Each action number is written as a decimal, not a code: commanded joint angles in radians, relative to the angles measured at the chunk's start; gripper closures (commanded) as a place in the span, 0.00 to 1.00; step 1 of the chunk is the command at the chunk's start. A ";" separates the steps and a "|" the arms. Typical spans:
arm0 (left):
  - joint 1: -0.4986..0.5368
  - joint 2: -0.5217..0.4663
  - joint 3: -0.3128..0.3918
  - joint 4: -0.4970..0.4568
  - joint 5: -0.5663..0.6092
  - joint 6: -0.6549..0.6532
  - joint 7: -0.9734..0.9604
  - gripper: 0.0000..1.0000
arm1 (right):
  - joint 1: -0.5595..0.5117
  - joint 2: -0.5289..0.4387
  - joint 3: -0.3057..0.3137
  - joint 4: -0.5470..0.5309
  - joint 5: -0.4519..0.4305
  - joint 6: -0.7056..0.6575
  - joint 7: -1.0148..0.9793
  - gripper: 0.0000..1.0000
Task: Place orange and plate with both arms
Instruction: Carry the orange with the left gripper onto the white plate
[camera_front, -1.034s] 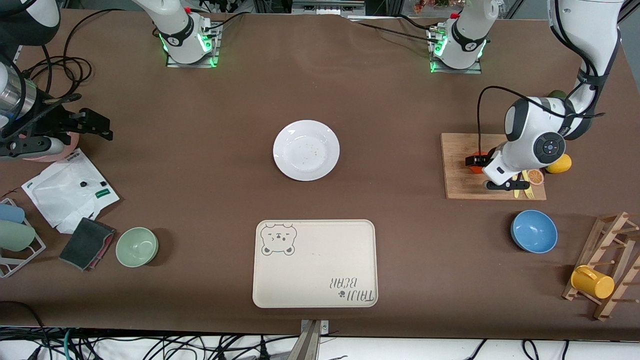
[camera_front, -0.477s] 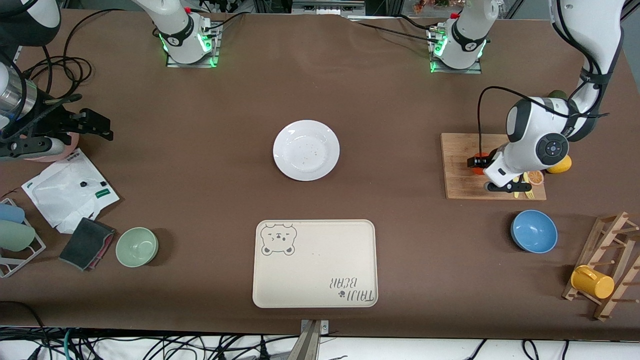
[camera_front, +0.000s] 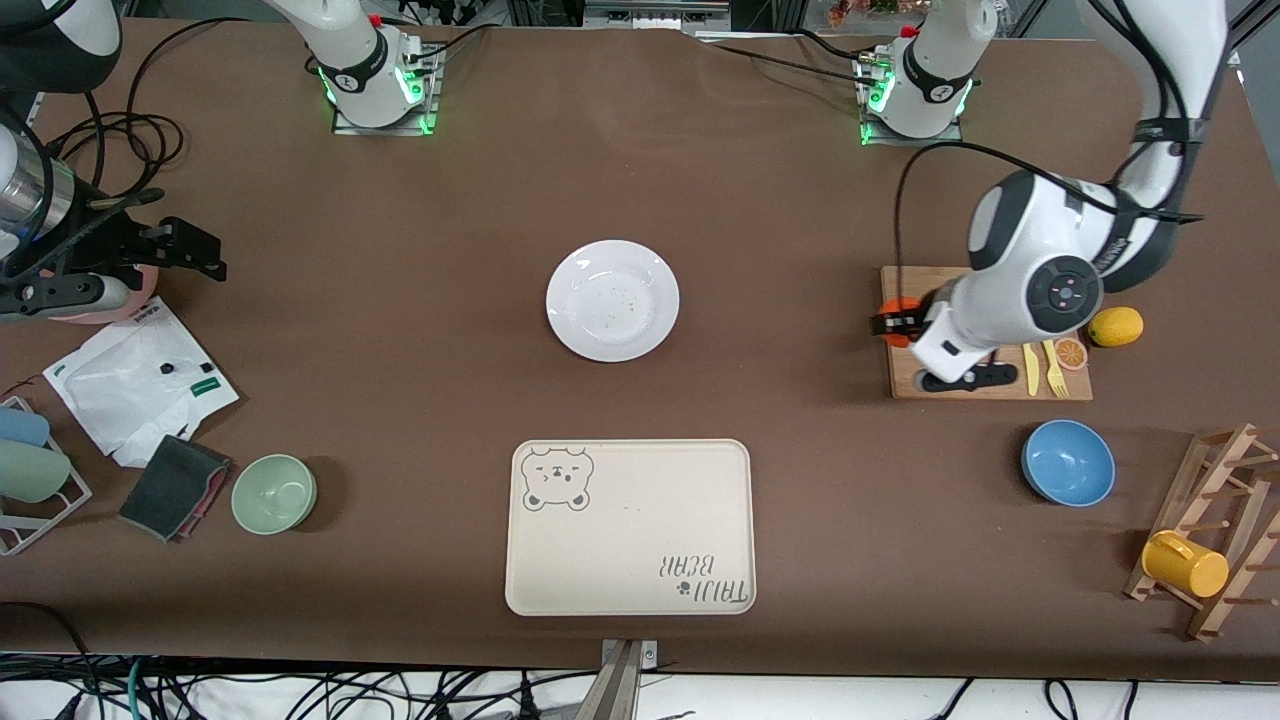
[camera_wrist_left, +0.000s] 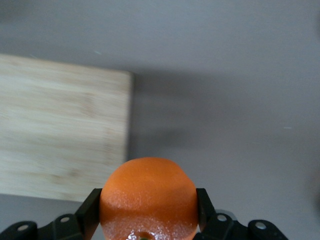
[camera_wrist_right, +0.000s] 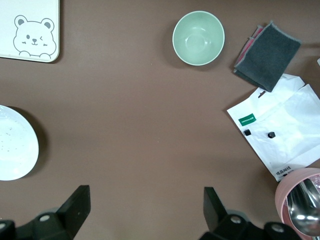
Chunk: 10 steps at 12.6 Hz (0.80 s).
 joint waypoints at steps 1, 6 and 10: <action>-0.129 0.078 -0.001 0.111 -0.071 -0.015 -0.223 0.85 | 0.002 -0.008 0.000 -0.007 -0.001 -0.003 0.006 0.00; -0.466 0.273 0.010 0.348 -0.062 0.008 -0.673 0.89 | 0.001 -0.010 0.000 -0.007 -0.001 -0.003 0.006 0.00; -0.563 0.355 0.011 0.359 -0.060 0.176 -0.802 0.86 | 0.001 -0.008 0.000 -0.007 -0.001 -0.003 0.008 0.00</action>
